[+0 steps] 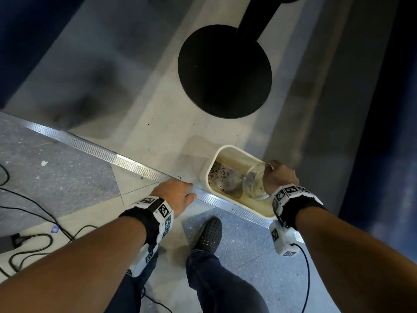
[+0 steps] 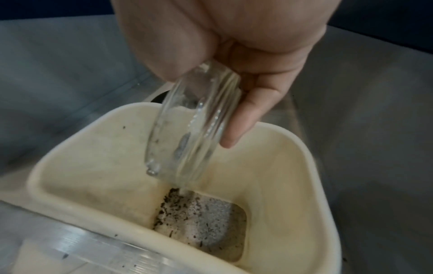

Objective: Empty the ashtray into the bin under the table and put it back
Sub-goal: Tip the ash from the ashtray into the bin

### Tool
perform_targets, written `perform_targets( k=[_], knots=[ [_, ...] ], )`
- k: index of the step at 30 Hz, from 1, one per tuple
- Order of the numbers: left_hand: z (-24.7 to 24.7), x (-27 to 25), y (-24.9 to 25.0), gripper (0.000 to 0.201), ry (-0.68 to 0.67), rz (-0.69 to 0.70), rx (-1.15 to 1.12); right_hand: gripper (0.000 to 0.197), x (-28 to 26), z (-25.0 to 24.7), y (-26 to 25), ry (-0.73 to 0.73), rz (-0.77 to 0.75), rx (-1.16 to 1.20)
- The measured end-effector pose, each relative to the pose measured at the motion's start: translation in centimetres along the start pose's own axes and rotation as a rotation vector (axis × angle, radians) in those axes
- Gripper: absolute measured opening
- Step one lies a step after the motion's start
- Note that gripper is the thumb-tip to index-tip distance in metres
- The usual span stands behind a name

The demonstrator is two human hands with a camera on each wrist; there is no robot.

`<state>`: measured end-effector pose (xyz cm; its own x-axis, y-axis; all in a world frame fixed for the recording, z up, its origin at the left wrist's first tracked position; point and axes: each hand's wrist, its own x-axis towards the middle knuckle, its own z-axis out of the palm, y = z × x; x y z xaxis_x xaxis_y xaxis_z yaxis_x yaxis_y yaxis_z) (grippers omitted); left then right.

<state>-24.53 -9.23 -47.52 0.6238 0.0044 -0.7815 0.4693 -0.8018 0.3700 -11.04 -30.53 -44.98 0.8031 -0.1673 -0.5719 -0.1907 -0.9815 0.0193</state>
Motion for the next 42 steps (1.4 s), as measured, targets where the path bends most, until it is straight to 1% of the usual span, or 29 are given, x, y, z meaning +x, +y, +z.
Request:
perform_targets(
  k=[3, 8, 10, 13, 17, 21, 23, 26, 31, 36, 39, 42],
  knots=[
    [-0.1, -0.2, -0.8, 0.043, 0.005, -0.016, 0.013, 0.033, -0.3, 0.3, -1.9, -0.035, -0.042, -0.039],
    [0.1, -0.2, -0.9, 0.044, 0.021, 0.02, 0.004, 0.032, -0.3, 0.8, -4.1, -0.067, -0.071, -0.07],
    [0.2, 0.0, -0.9, 0.045, 0.011, 0.026, 0.007, 0.03, -0.2, 0.8, -4.3, -0.071, -0.089, -0.138],
    [0.3, 0.2, -0.9, 0.046, 0.008, 0.022, 0.0, 0.026, 0.0, 0.3, -3.8, -0.076, -0.074, -0.213],
    [0.4, -0.1, -0.8, 0.046, 0.016, 0.028, -0.013, 0.031, 0.2, -0.2, -2.8, -0.022, -0.083, -0.297],
    [0.4, -0.3, -0.8, 0.044, 0.034, 0.023, -0.012, 0.033, 0.3, -0.9, -0.9, -0.037, -0.076, -0.408],
    [0.5, -0.4, -0.7, 0.046, 0.023, 0.01, -0.006, 0.033, 0.4, -1.3, -0.1, -0.053, -0.028, -0.391],
    [0.8, -0.3, -0.5, 0.047, 0.008, 0.006, 0.001, 0.034, 0.6, -1.3, 0.6, -0.043, -0.027, -0.391],
    [1.0, -0.4, 0.1, 0.048, 0.002, 0.016, 0.004, 0.034, 0.5, -1.4, 1.3, -0.037, 0.051, -0.302],
    [0.8, -1.1, 0.4, 0.049, -0.024, -0.001, 0.009, 0.032, 0.1, -1.6, 2.3, -0.051, 0.093, -0.228],
    [0.2, -2.5, 0.8, 0.05, -0.036, -0.014, 0.014, 0.031, -1.1, -2.4, 2.8, -0.065, 0.174, -0.136],
    [-0.7, -5.4, 1.7, 0.057, -0.058, 0.022, -0.006, 0.036, -3.9, -3.4, 3.2, -0.106, 0.163, 0.017]
  ],
)
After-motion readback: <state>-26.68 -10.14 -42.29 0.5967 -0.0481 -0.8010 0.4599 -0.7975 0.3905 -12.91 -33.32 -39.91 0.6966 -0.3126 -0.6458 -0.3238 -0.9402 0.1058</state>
